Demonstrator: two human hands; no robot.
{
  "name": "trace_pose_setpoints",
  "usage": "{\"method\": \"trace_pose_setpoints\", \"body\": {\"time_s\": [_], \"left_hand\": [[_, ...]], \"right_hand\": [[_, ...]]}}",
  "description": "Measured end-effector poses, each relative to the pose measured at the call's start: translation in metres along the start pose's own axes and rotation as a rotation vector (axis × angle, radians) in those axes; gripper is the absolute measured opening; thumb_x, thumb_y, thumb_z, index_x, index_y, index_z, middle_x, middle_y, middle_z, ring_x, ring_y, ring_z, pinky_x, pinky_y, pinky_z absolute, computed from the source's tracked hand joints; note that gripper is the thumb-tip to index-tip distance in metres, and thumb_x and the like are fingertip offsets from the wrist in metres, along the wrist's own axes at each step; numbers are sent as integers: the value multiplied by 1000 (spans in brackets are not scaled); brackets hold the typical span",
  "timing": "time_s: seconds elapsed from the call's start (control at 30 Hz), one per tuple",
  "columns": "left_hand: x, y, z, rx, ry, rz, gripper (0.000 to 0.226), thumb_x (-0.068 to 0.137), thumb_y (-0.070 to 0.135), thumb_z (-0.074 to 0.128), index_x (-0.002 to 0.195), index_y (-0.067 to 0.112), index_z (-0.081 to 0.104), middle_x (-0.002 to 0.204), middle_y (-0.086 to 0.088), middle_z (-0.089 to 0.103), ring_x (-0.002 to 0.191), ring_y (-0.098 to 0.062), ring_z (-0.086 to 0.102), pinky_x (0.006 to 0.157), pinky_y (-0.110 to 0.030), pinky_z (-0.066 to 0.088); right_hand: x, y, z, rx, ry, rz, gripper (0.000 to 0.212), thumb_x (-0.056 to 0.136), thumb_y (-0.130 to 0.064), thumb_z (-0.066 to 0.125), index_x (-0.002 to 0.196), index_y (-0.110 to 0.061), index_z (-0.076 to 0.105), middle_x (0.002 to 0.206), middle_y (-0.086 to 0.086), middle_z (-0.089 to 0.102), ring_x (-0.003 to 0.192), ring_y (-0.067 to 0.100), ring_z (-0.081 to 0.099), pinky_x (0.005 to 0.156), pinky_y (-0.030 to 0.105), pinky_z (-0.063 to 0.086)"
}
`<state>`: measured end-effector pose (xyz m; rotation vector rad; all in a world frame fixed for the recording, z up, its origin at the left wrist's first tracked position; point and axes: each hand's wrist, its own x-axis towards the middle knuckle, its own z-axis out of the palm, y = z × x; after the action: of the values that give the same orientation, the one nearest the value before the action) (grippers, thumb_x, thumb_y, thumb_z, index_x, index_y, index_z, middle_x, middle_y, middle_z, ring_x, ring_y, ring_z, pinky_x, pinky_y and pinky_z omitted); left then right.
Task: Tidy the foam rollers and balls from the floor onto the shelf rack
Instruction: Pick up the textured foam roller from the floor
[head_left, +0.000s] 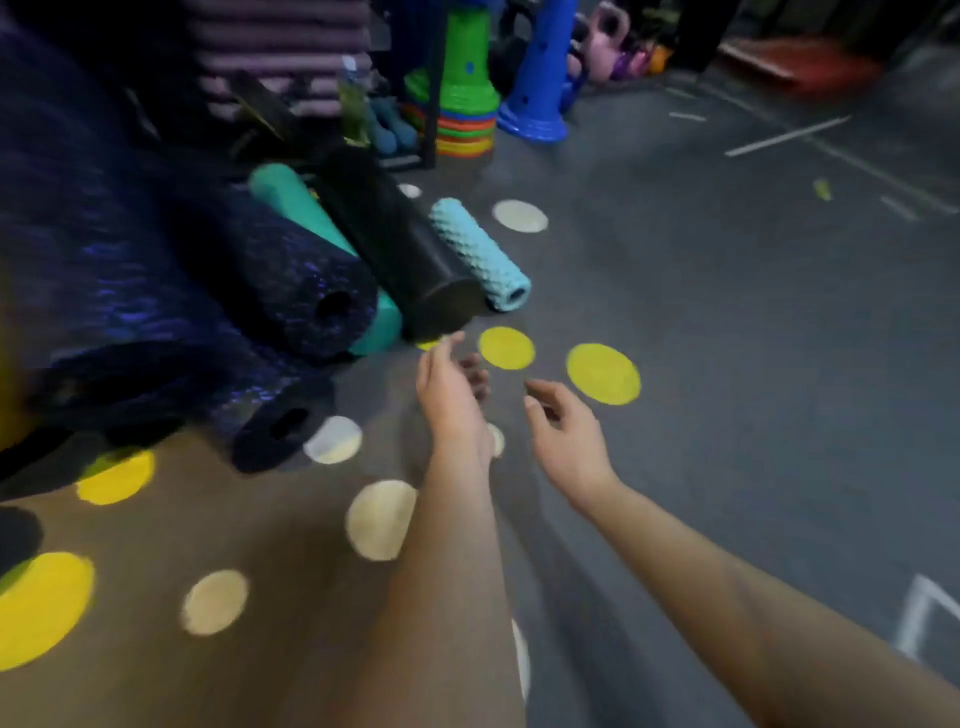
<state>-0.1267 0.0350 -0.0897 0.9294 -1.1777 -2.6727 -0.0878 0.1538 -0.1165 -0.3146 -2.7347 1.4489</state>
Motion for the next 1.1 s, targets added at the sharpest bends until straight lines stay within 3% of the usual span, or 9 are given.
{"method": "trace_pose_setpoints", "body": {"time_s": [0.17, 0.33, 0.47, 0.57, 0.7, 0.8, 0.93, 1.03, 1.1], "left_hand": [[-96, -146, 114, 307, -551, -234, 19, 94, 12, 52, 85, 18, 67, 65, -1, 59, 49, -12, 48, 47, -25, 31], [-230, -254, 143, 625, -1050, -299, 30, 95, 3, 47, 84, 24, 66, 70, -2, 65, 54, -13, 56, 46, -20, 37], [-296, -312, 106, 962, -1190, -72, 24, 95, 8, 51, 105, 26, 63, 96, 2, 69, 85, -22, 63, 72, -31, 46], [-324, -338, 72, 1088, -1328, 11, 28, 93, 7, 50, 113, 24, 60, 109, 0, 65, 91, -23, 64, 78, -33, 47], [-326, -368, 47, 1311, -1755, 171, 40, 89, 5, 56, 127, 18, 60, 110, 1, 51, 93, -21, 60, 89, -36, 50], [-316, -387, 56, 1435, -1721, 190, 42, 94, 10, 55, 135, 18, 57, 121, -3, 54, 94, -20, 55, 89, -33, 46], [-340, -412, 59, 1438, -1675, 139, 38, 98, 10, 56, 135, 20, 58, 123, -5, 61, 87, -18, 58, 87, -36, 52], [-378, -438, 45, 1382, -1691, 56, 36, 100, 8, 55, 134, 21, 59, 119, -1, 63, 74, -10, 56, 65, -13, 47], [-400, -453, 36, 1353, -1725, 25, 35, 100, 9, 56, 132, 23, 61, 118, 3, 64, 72, -7, 55, 57, -8, 42]], "right_hand": [[-62, 87, -169, -281, 236, 409, 37, 103, -16, 50, 139, -11, 56, 132, 6, 65, 115, 22, 63, 102, 28, 47], [-182, 145, -280, -270, 753, 807, 41, 100, -7, 43, 139, -8, 54, 134, 13, 65, 125, 30, 58, 101, 31, 42], [-298, 192, -317, -283, 988, 1071, 50, 95, -4, 43, 144, -9, 48, 140, 14, 57, 126, 32, 56, 101, 34, 43], [-364, 234, -325, -357, 1000, 1271, 52, 94, -10, 49, 146, -7, 43, 147, 17, 45, 135, 36, 44, 108, 39, 37], [-392, 279, -330, -458, 839, 1457, 74, 91, -25, 64, 153, -10, 26, 165, 14, 14, 147, 35, 24, 116, 42, 29], [-413, 319, -348, -551, 716, 1440, 88, 96, -29, 61, 161, -11, 5, 170, 14, -5, 156, 35, 5, 125, 45, 14], [-453, 374, -379, -541, 765, 1575, 108, 94, -37, 69, 161, -13, -13, 167, 20, -19, 155, 42, -4, 125, 52, 4], [-492, 407, -400, -609, 796, 1621, 92, 102, -30, 56, 161, -15, -13, 166, 23, -22, 155, 44, -9, 126, 54, 2], [-526, 424, -407, -598, 838, 1697, 88, 103, -30, 53, 162, -15, -10, 167, 23, -13, 154, 46, -5, 125, 57, 3]]}}
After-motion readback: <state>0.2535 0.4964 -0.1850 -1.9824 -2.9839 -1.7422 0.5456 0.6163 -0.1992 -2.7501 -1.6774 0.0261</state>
